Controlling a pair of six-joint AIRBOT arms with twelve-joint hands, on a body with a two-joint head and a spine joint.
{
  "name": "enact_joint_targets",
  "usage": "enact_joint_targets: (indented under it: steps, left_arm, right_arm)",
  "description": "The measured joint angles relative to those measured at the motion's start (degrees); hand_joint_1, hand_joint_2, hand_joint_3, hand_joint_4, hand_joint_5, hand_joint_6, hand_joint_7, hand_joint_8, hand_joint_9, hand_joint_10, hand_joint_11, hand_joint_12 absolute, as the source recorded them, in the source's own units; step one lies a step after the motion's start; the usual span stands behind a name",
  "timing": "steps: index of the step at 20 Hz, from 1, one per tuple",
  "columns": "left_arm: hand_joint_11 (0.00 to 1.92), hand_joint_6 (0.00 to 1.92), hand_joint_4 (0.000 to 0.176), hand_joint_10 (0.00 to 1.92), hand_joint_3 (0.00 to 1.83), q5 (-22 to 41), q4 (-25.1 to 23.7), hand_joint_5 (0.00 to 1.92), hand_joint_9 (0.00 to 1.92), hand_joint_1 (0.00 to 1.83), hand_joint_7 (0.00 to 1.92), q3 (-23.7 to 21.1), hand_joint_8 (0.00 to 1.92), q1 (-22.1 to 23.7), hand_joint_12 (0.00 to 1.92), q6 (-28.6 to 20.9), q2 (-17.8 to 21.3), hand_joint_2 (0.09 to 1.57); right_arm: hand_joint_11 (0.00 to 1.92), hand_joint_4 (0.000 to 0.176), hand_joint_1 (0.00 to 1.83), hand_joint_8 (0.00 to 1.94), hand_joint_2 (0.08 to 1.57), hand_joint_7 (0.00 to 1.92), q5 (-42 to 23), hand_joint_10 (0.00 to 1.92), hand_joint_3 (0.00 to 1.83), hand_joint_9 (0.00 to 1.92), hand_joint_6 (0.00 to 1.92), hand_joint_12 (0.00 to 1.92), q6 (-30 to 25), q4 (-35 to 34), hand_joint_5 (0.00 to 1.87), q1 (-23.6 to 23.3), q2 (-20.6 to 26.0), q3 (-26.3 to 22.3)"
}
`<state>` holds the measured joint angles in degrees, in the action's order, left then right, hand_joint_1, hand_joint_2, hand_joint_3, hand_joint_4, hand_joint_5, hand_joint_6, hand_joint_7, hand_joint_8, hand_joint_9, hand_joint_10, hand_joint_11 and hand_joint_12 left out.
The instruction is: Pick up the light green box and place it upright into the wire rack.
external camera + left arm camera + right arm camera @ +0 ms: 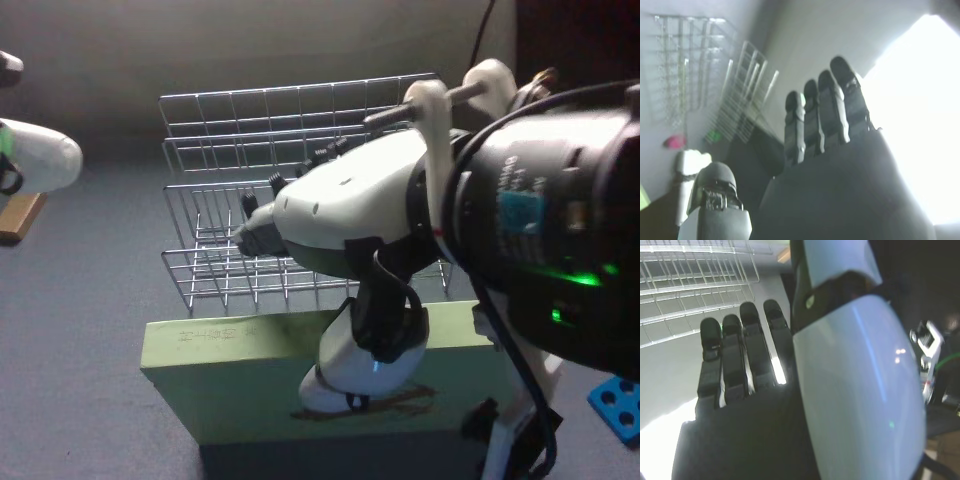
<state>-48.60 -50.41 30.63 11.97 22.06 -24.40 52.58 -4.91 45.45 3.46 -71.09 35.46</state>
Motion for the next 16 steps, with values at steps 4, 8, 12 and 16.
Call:
enact_joint_targets:
  steps: [4, 8, 12, 16]
  left_arm:
    - [0.00, 0.00, 0.000, 0.00, 0.00, 0.26, 0.07, 0.22, 0.20, 0.00, 0.22, -0.83, 0.00, 2.01, 0.72, 2.43, 2.36, 1.11]
    - [0.00, 0.00, 0.000, 0.00, 0.00, -0.39, 0.48, 0.21, 0.19, 0.00, 0.22, -1.42, 0.00, 2.10, 0.72, 3.41, 3.98, 1.12]
    - [0.00, 0.00, 0.000, 0.00, 0.04, -0.33, 2.08, 0.18, 0.19, 0.00, 0.20, -1.42, 0.00, 2.10, 0.79, 5.33, 3.98, 1.24]
    - [0.00, 0.01, 0.000, 0.00, 0.00, -0.33, 2.03, 0.19, 0.19, 0.00, 0.19, -1.42, 0.00, 2.10, 0.79, 5.35, 3.98, 1.17]
  right_arm:
    - [0.00, 0.000, 0.88, 0.00, 0.98, 0.22, 0.66, 0.00, 0.00, 0.14, 0.00, 0.60, 0.98, -0.13, 0.20, 1.64, -1.07, 1.90]
    - [0.00, 0.000, 0.88, 0.01, 0.98, 0.25, 0.17, 0.01, 0.00, 0.17, 0.01, 0.64, 1.88, 0.00, 0.22, 2.58, -2.51, 2.75]
    - [0.00, 0.000, 0.88, 0.00, 0.97, 0.28, -0.26, 0.01, 0.00, 0.21, 0.01, 0.75, 1.92, 0.79, 0.25, 2.99, -3.19, 3.82]
    - [0.00, 0.000, 0.89, 0.01, 0.97, 0.31, -0.17, 0.02, 0.00, 0.23, 0.01, 0.75, 1.99, 2.64, 0.27, 3.43, -3.58, 3.87]
